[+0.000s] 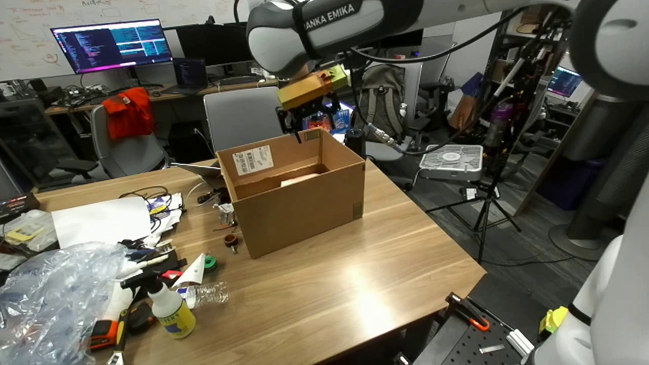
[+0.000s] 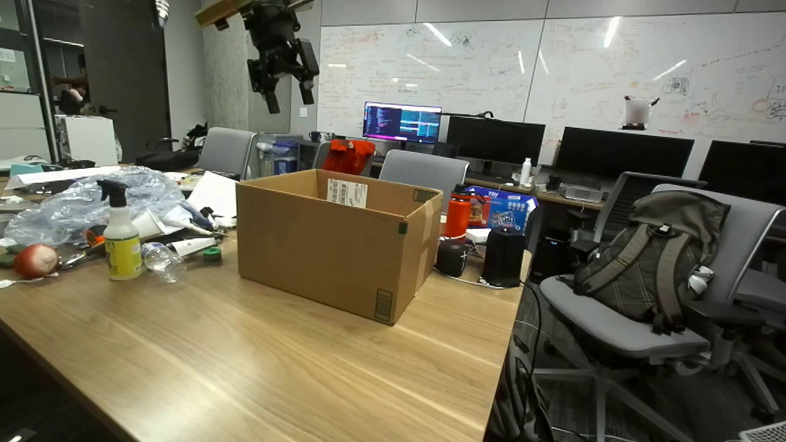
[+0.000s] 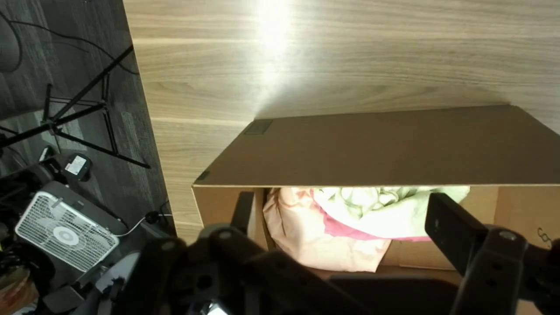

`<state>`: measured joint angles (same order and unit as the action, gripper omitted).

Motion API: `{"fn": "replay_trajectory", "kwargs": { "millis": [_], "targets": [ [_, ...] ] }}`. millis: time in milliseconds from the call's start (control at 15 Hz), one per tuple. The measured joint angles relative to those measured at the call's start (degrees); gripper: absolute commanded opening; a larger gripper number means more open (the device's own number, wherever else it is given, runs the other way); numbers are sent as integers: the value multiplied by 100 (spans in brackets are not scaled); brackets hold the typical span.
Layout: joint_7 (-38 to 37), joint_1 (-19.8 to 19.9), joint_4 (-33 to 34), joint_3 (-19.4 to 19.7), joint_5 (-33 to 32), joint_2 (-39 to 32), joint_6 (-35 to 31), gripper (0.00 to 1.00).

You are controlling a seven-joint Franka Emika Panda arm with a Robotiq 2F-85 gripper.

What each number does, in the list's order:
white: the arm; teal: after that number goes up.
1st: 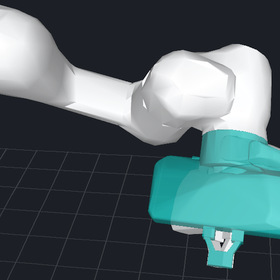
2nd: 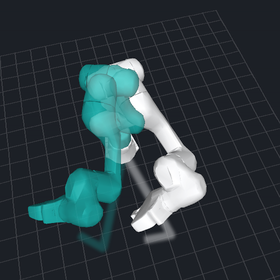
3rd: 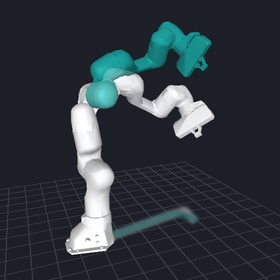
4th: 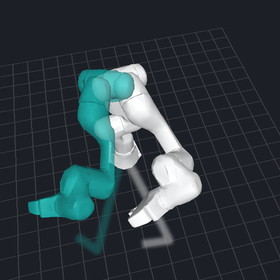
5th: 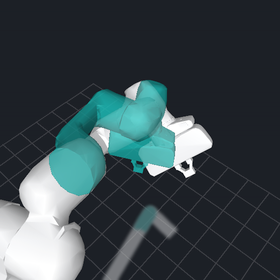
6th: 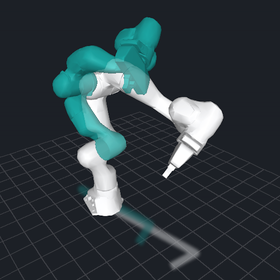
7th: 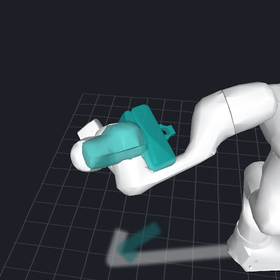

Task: Place the two t-shirts and two towels inside the brown box

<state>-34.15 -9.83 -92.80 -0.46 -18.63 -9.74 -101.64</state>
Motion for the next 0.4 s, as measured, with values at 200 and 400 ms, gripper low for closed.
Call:
{"fn": "replay_trajectory", "kwargs": {
  "millis": [200, 400],
  "targets": [
    [-387, -15, -829, -141, -3, 626, -2, 100],
    [-678, -10, -1544, -304, -2, 1196, -21, 100]
  ]
}}
